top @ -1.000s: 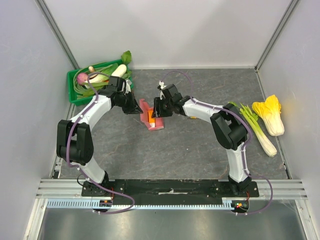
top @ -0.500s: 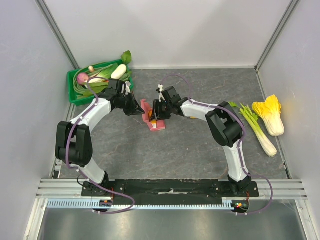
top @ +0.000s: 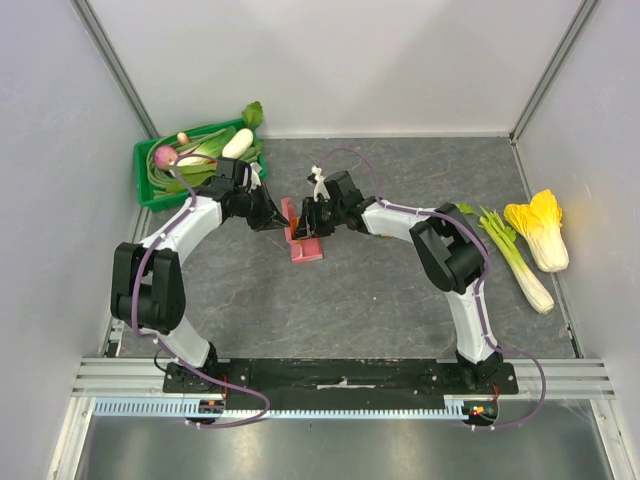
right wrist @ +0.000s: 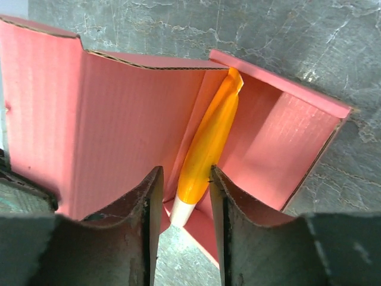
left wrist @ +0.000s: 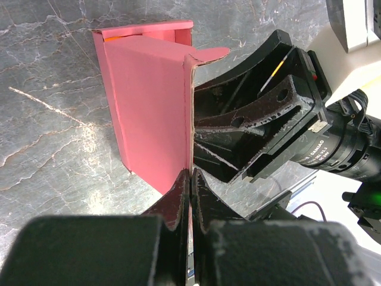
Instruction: Unpack the express box
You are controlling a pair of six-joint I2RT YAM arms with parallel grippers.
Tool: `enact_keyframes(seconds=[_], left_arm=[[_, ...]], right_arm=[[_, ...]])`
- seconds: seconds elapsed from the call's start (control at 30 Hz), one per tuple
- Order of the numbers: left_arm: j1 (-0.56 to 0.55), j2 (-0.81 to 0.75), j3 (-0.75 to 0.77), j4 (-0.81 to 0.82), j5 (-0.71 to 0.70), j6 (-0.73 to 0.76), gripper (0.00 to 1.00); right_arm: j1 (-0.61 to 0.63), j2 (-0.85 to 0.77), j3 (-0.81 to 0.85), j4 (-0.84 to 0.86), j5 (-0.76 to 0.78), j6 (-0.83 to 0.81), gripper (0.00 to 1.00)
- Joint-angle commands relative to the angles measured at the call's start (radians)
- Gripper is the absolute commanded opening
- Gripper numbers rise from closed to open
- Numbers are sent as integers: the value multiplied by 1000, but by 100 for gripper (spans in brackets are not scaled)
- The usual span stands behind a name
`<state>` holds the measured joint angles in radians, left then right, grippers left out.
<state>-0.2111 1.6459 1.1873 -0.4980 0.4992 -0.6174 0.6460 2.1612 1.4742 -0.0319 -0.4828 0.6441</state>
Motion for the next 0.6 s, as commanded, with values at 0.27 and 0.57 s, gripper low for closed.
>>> enact_keyframes(seconds=[0.27,0.57], left_arm=[[-2,-38,-8,38,9,-28,2],[-2,-31,-2,36,13,-27,2]], right_arm=[[7,51,64,-60,41,-23,48],[15,72,90,-95,50,-46,43]])
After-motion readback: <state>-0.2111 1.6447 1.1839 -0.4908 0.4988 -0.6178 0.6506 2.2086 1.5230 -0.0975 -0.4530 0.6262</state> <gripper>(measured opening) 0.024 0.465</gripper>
